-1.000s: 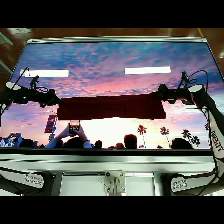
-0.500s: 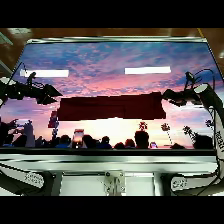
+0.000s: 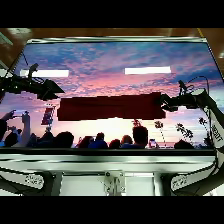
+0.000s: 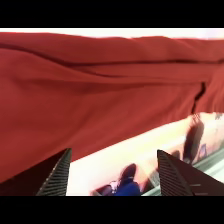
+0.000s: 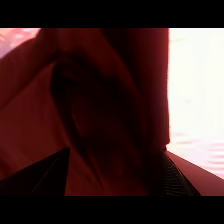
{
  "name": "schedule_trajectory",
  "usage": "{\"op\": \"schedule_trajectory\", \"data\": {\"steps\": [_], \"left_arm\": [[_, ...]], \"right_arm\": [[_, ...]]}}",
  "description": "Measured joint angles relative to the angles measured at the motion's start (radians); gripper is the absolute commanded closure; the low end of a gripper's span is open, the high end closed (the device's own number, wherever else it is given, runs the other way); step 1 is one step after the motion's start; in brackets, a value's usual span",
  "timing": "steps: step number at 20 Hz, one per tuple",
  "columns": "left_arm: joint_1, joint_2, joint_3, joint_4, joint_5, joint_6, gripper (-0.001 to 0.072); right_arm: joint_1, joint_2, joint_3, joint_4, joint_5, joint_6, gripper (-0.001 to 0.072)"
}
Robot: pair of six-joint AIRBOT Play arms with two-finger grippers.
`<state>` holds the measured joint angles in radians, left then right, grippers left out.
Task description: Fold the shirts.
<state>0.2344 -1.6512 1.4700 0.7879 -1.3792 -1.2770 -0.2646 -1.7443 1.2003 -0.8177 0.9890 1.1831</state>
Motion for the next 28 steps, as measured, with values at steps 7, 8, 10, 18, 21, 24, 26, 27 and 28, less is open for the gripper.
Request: {"op": "schedule_trajectory", "data": {"steps": [7,8,10,18,21,24,26,27,28], "left_arm": [[-0.105,0.008,0.002,-0.012,0.039,0.0,0.0528],[-0.121,0.007,0.002,-0.016,0.048,0.0,0.0585],[-0.165,0.0,0.002,-0.031,0.074,0.0,0.0651],[-0.511,-0.097,0.002,-0.111,0.306,0.0,0.0665],[-0.656,-0.156,0.002,-0.225,0.414,0.014,0.0665],[-0.788,-0.219,0.002,-0.395,0.492,0.058,0.0665],[-0.857,-0.264,0.003,-0.502,0.529,0.077,0.0666],[-0.88,-0.281,0.003,-0.547,0.539,0.089,0.0668],[-0.895,-0.294,0.003,-0.582,0.544,0.105,0.0669]], "right_arm": [[0.034,-0.005,-0.001,0.035,0.032,-0.035,0.0647],[0.032,0.021,0.0,0.042,0.043,-0.042,0.0647],[0.031,0.089,0.0,0.046,0.081,-0.051,0.0647],[0.031,0.487,0.001,0.053,0.251,0.08,0.0647],[0.031,0.61,0.001,0.047,0.303,0.16,0.0647],[0.031,0.685,0.0,0.041,0.334,0.224,0.0647],[0.031,0.714,0.0,0.04,0.346,0.259,0.0647],[0.031,0.723,0.001,0.039,0.353,0.276,0.0647],[0.031,0.73,0.0,0.035,0.358,0.29,0.0647]]}}
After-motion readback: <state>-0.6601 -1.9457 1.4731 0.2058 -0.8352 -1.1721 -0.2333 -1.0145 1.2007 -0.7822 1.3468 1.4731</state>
